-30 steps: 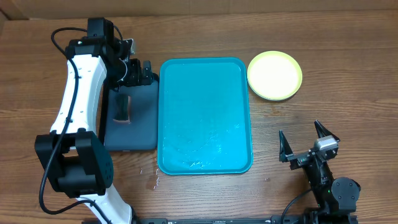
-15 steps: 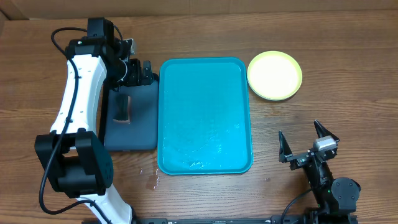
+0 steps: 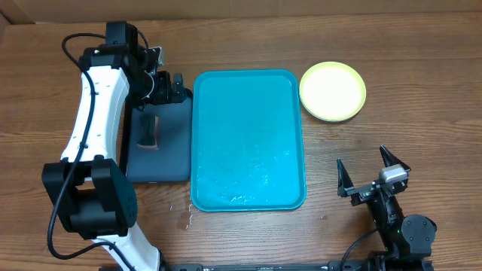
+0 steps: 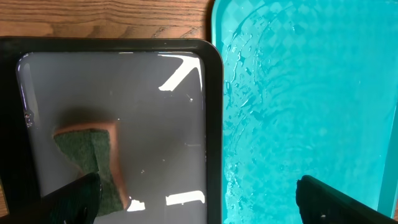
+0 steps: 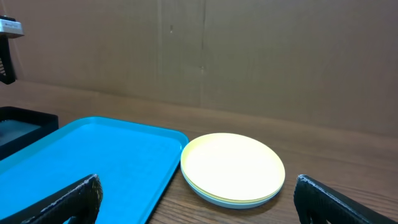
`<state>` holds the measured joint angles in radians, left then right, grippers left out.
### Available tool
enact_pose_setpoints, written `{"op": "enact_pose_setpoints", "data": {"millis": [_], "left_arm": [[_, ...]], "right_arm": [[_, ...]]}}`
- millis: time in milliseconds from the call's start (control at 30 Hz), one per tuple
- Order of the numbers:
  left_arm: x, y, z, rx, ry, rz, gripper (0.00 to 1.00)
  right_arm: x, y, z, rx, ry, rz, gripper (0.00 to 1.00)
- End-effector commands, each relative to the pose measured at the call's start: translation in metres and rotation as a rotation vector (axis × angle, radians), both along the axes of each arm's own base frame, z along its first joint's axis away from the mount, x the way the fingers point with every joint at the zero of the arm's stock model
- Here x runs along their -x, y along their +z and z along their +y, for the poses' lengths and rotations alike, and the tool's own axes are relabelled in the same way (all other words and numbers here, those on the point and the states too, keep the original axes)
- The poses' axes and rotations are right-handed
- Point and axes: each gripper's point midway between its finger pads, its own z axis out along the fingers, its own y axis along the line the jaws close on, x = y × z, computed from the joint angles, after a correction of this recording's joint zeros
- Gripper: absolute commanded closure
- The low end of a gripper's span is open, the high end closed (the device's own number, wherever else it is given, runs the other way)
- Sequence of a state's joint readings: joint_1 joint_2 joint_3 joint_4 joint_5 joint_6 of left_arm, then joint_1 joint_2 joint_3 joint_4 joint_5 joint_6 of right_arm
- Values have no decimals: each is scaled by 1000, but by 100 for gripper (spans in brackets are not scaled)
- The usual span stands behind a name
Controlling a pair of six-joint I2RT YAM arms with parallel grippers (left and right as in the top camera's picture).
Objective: Clean dirty plates on tray and stack at the side
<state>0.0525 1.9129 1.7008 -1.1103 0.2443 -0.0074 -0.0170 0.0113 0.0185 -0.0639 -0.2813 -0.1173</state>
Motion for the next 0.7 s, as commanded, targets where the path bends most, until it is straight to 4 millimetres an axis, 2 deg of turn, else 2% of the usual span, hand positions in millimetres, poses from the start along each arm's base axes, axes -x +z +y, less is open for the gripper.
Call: {"op": "enact_pose_setpoints", "data": {"millis": [0, 167, 433, 533, 667], "left_arm": [[-3, 13, -2, 10, -11, -36, 0], [-3, 11, -4, 4, -16, -31, 0], [-1, 18, -29, 4, -75, -49, 0], [3, 34, -42, 5, -105, -89, 0], [13, 71, -56, 8, -142, -183, 0]], "right_arm": [[0, -2, 2, 6, 7, -6, 1], [0, -2, 2, 7, 7, -6, 0], [0, -2, 2, 7, 7, -6, 0], [0, -2, 2, 7, 7, -6, 0], [0, -2, 2, 7, 7, -6, 0]]}}
